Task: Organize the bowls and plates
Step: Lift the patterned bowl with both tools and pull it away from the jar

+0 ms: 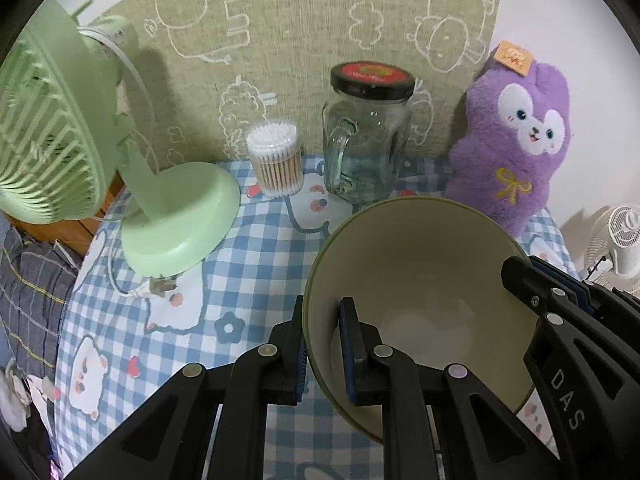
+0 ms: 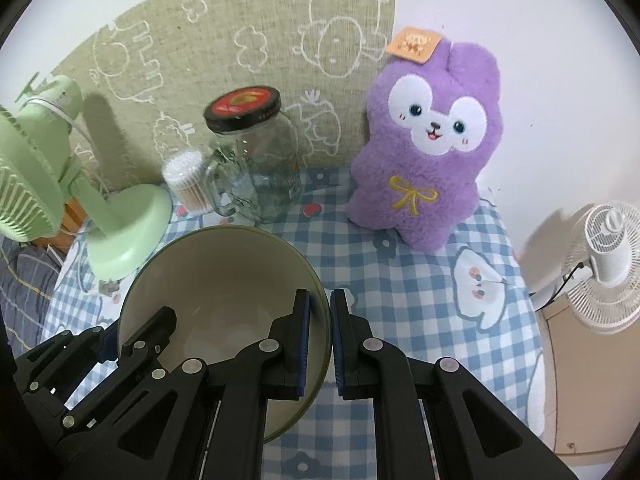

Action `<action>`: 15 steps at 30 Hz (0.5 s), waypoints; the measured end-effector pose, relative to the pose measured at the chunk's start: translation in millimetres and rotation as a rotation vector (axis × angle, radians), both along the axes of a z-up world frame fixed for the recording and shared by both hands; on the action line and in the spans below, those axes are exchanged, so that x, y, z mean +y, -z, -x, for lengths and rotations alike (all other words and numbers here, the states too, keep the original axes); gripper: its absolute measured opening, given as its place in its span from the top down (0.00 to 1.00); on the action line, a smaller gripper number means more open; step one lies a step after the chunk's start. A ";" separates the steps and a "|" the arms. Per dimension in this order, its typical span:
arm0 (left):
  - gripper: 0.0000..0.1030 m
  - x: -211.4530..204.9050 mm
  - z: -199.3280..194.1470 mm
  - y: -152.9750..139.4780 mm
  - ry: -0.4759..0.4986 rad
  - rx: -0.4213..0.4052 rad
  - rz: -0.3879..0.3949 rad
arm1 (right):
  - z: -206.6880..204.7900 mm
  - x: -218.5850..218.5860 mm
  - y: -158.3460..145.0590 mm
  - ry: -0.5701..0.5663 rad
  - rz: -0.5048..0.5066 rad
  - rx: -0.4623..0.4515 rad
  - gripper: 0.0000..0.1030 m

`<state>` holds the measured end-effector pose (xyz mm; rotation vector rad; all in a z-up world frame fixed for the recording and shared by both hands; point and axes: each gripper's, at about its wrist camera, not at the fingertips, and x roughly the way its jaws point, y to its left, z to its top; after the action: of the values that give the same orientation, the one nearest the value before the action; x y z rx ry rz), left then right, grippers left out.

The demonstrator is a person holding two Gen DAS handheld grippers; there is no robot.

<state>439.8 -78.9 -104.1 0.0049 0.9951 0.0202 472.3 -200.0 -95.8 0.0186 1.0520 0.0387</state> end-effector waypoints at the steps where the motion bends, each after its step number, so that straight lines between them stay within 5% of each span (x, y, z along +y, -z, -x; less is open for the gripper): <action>1: 0.89 0.7 3.7 -4.3 0.000 -0.007 0.000 | 3.1 0.4 -4.4 0.001 0.001 -0.005 0.87; 15: 0.89 5.0 55.5 -57.3 0.035 -0.062 0.008 | 58.7 5.3 -65.6 0.035 0.015 -0.053 0.87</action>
<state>384.2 -73.9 -46.8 0.0142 0.9331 -0.0152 413.6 -194.7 -30.2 0.0222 0.9988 0.0000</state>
